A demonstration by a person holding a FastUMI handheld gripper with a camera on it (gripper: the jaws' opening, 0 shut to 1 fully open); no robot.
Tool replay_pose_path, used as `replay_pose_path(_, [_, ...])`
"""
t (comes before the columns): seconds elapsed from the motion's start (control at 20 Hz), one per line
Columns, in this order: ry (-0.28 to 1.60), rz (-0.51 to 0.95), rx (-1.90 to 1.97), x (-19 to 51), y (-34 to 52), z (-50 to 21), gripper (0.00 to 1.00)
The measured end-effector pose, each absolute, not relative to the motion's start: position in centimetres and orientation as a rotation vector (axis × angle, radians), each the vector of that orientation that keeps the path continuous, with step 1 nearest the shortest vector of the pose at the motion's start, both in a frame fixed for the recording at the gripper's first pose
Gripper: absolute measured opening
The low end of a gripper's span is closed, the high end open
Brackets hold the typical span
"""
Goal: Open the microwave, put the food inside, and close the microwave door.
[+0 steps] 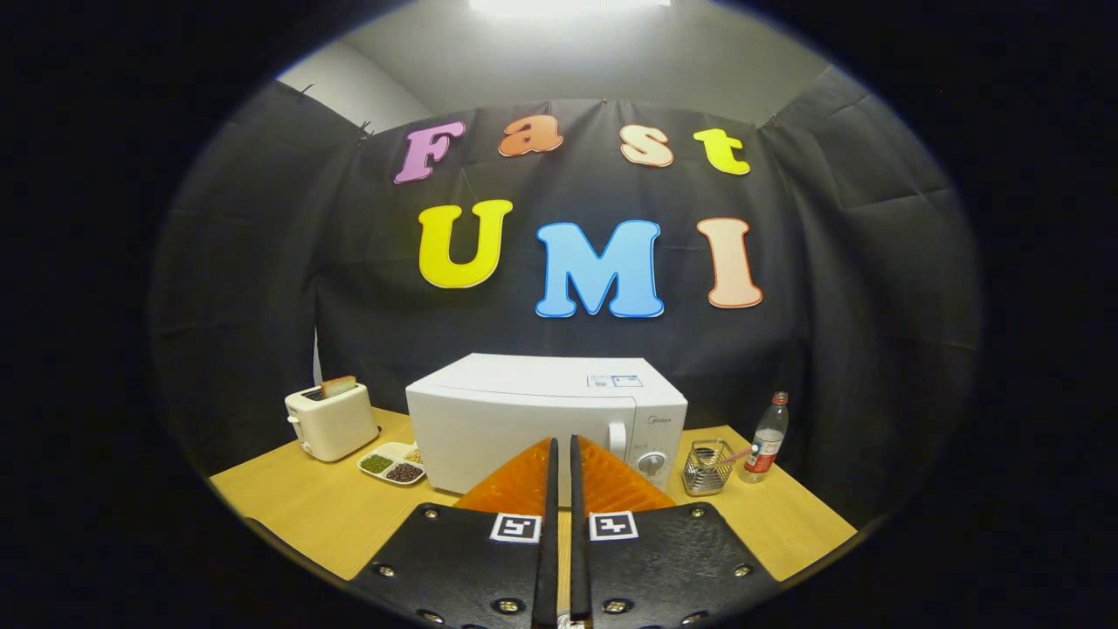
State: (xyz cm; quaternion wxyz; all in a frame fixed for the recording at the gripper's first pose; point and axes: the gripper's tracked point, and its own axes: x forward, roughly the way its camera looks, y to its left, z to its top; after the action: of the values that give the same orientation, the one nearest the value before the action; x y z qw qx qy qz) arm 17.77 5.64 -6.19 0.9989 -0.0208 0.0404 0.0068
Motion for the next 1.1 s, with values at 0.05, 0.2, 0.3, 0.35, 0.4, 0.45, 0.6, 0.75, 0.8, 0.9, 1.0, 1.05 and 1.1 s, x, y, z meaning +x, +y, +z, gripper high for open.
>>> replay_pose_path(0.05, [0.072,0.01,-0.042,17.0,5.5,-5.9,0.06])
replay_pose_path(0.2, [0.053,-0.001,-0.049,14.7,5.3,-5.1,0.06])
replay_pose_path(0.3, [0.036,-0.014,-0.051,13.4,5.1,-4.5,0.06])
replay_pose_path(0.35, [0.031,-0.023,-0.049,12.9,4.9,-4.3,0.06])
replay_pose_path(0.4, [0.025,-0.029,-0.046,12.1,4.8,-4.1,0.06])
replay_pose_path(0.45, [0.015,-0.034,-0.047,11.7,4.7,-3.9,0.07])
replay_pose_path(0.6, [-0.001,-0.051,-0.048,10.4,4.5,-3.3,0.23])
replay_pose_path(0.75, [0.002,-0.042,-0.002,9.5,5.1,-3.1,0.68])
replay_pose_path(0.8, [0.002,-0.038,0.01,9.2,5.3,-3.0,0.76])
replay_pose_path(0.9, [0.003,-0.027,0.023,8.9,5.5,-3.1,0.9])
replay_pose_path(1.0, [-0.003,-0.015,0.03,8.5,5.7,-2.8,0.91])
replay_pose_path(1.05, [-0.003,-0.018,0.033,8.4,5.6,-2.9,0.94])
replay_pose_path(1.1, [-0.001,-0.019,0.036,8.4,5.6,-3.0,0.95])
